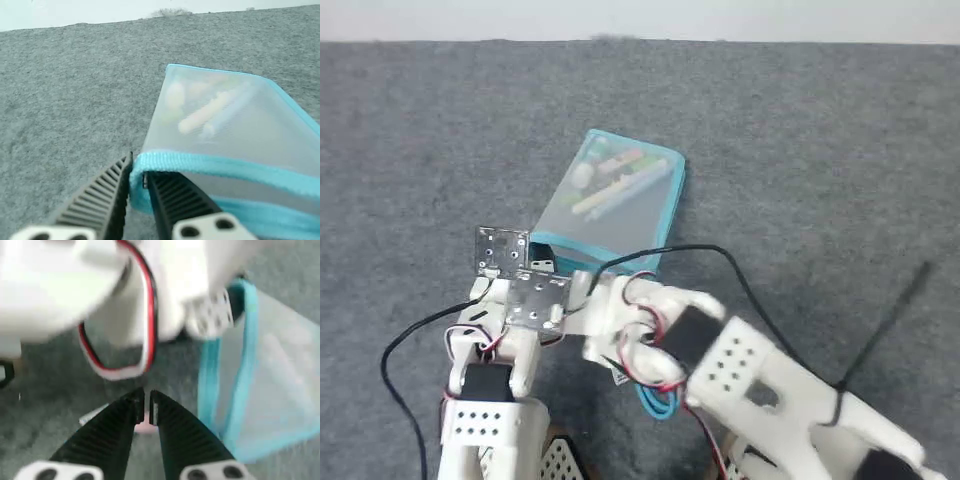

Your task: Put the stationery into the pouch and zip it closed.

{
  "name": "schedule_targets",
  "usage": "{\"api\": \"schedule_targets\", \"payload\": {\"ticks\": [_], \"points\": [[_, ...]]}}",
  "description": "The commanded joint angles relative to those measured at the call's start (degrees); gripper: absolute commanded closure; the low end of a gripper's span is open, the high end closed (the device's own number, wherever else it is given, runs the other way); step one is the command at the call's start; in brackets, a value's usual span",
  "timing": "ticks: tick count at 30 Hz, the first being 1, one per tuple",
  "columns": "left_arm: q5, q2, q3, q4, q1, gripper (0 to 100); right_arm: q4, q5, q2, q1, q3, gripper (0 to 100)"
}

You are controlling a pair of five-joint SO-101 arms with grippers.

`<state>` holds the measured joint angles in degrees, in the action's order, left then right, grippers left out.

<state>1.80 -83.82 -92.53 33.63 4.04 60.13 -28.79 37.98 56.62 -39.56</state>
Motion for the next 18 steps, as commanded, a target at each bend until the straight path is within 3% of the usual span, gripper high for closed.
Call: {"api": "schedule_targets", "payload": {"ticks": [1, 4, 11, 18], "points": [[0.88, -0.53, 2.77, 0.0, 0.79, 99, 5.05, 0.7, 9.36, -5.32, 1.67, 99.2], [0.88, -0.7, 2.77, 0.0, 0.79, 99, 4.62, 0.62, 15.6, -10.59, -3.69, 96.4], [0.88, -0.62, 2.77, 0.0, 0.97, 99, -0.31, -7.03, 19.47, -13.49, -16.97, 69.6], [0.88, -0.62, 2.77, 0.0, 0.7, 99, -9.27, -10.55, 18.59, -13.49, -21.27, 67.4]]}}
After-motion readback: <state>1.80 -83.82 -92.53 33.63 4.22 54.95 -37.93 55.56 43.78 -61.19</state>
